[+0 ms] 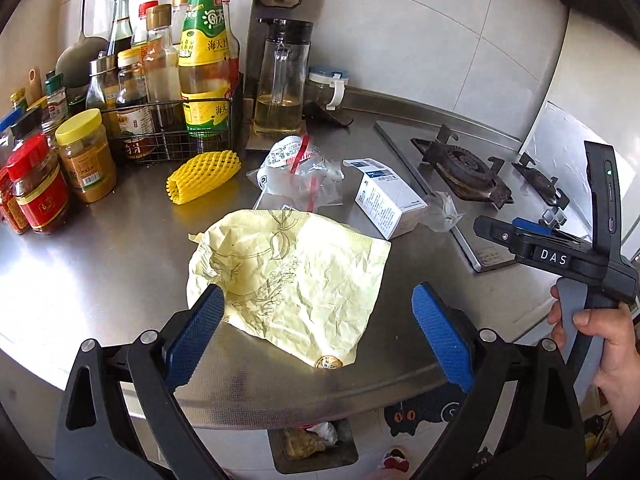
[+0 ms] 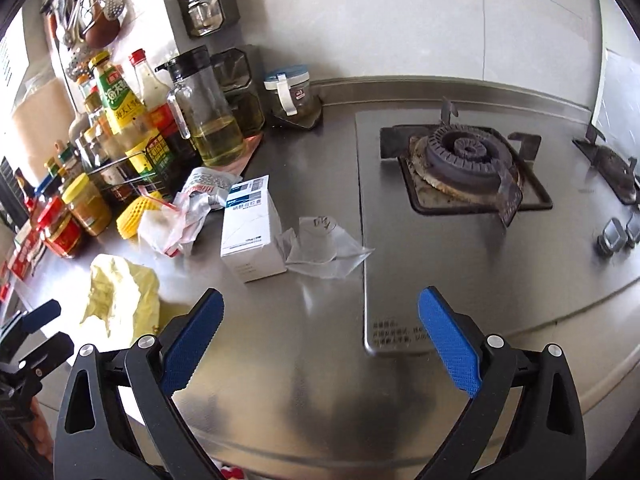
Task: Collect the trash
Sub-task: 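Raise both open tools away from the trash bin, then grasp the crumpled yellow paper with the left tool while the right tool grasps the clear wrapper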
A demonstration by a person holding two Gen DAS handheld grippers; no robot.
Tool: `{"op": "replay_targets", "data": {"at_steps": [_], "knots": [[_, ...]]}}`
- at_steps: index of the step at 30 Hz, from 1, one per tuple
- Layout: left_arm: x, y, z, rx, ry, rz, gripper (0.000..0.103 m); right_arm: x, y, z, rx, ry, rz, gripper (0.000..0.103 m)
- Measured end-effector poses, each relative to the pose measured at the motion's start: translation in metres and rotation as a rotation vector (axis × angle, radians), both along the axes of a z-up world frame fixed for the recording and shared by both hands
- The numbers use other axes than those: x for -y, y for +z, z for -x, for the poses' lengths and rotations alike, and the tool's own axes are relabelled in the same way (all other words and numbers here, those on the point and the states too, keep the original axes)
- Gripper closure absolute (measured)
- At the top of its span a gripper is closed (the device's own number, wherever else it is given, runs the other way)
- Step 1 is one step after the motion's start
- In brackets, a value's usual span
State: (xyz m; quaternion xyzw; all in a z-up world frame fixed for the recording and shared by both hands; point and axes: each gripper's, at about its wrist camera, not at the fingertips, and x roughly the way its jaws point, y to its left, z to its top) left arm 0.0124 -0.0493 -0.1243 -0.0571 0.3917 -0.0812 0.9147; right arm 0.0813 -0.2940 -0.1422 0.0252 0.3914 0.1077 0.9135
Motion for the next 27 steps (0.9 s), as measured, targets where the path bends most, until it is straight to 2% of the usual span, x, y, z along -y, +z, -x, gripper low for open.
{"op": "replay_targets", "data": {"at_steps": [7, 10, 12, 13, 15, 16, 17, 18, 20, 21, 23, 26, 27], "knots": [[0.006, -0.021, -0.029, -0.054, 0.026, -0.043, 0.018, -0.017, -0.015, -0.029, 0.027, 0.112, 0.117, 0.008], [0.004, -0.029, -0.037, -0.079, 0.033, -0.047, 0.024, -0.026, -0.024, -0.039, 0.028, 0.154, 0.188, 0.008], [0.002, -0.035, -0.042, -0.099, 0.035, -0.047, 0.030, -0.029, -0.029, -0.046, 0.017, 0.171, 0.194, 0.009], [0.001, -0.037, -0.045, -0.110, 0.034, -0.043, 0.034, -0.030, -0.032, -0.050, 0.006, 0.178, 0.195, 0.013], [0.001, -0.040, -0.047, -0.122, 0.035, -0.041, 0.039, -0.033, -0.039, -0.057, -0.035, 0.198, 0.192, 0.029], [0.001, -0.041, -0.049, -0.123, 0.036, -0.045, 0.042, -0.034, -0.043, -0.060, -0.055, 0.210, 0.187, 0.042], [0.002, -0.042, -0.050, -0.125, 0.036, -0.050, 0.045, -0.035, -0.045, -0.061, -0.064, 0.214, 0.188, 0.048], [0.002, -0.043, -0.050, -0.129, 0.036, -0.054, 0.047, -0.036, -0.046, -0.062, -0.065, 0.217, 0.186, 0.050], [0.001, -0.044, -0.052, -0.132, 0.036, -0.061, 0.058, -0.037, -0.049, -0.063, -0.080, 0.225, 0.164, 0.061], [0.000, -0.044, -0.053, -0.137, 0.042, -0.066, 0.062, -0.036, -0.048, -0.062, -0.077, 0.224, 0.151, 0.062], [-0.002, -0.045, -0.054, -0.143, 0.047, -0.071, 0.077, -0.037, -0.047, -0.060, -0.080, 0.224, 0.135, 0.070], [-0.006, -0.046, -0.057, -0.150, 0.052, -0.078, 0.094, -0.039, -0.045, -0.056, -0.081, 0.225, 0.125, 0.075], [-0.007, -0.046, -0.057, -0.150, 0.052, -0.080, 0.097, -0.039, -0.044, -0.054, -0.083, 0.226, 0.117, 0.075]]}}
